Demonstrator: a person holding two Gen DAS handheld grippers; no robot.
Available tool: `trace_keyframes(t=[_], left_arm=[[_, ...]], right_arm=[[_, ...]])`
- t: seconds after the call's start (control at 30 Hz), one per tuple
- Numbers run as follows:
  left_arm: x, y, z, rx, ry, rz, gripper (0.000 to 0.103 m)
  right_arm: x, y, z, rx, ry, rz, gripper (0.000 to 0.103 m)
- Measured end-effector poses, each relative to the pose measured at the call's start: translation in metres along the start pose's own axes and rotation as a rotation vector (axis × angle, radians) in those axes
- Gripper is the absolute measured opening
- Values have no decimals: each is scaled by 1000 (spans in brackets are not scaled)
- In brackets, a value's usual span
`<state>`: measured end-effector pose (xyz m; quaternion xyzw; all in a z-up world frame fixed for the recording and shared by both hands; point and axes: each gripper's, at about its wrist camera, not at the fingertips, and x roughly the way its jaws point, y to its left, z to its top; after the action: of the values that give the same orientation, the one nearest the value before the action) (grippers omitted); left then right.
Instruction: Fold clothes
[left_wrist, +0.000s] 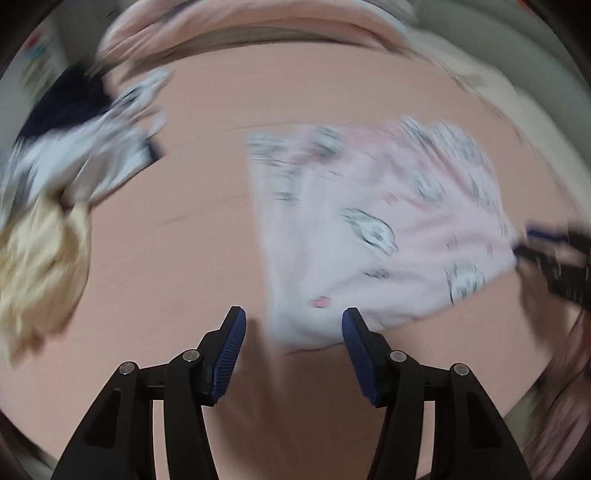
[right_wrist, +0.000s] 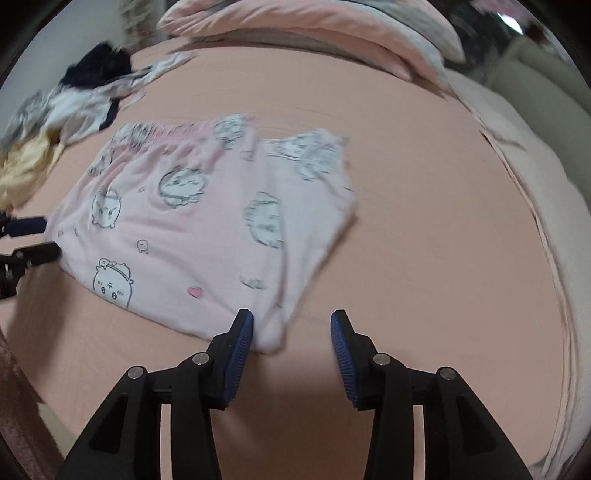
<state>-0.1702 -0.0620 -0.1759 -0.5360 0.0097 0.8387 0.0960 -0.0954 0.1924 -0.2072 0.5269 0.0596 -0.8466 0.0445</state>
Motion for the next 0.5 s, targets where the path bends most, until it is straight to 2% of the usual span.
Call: trace_keyframes(t=[0.03, 0.1, 0.17, 0.23, 0.33, 0.4, 0.43, 0.5], left_arm=[[-3, 4, -1, -42, -22, -56, 52], [-3, 1, 12, -38, -34, -84, 52], [11, -4, 13, 19, 6, -36, 52], [15, 7, 15, 46, 58, 32, 53], [13, 21, 9, 36, 55, 72, 54], [8, 34, 10, 2, 39, 181, 54], [6, 41, 10, -30, 26, 176, 53], [2, 53, 10, -115, -1, 56, 53]], right_arm=[[-5, -3, 0, 31, -14, 20, 42], [-11, -3, 2, 66, -54, 56, 42], [-9, 2, 4, 61, -83, 28, 42], [4, 4, 2, 40, -49, -53, 42], [16, -8, -12, 21, -6, -107, 42], [17, -18, -22, 11, -3, -156, 42], [14, -25, -24, 43, 1, -153, 42], [3, -35, -23, 123, -17, -97, 42]])
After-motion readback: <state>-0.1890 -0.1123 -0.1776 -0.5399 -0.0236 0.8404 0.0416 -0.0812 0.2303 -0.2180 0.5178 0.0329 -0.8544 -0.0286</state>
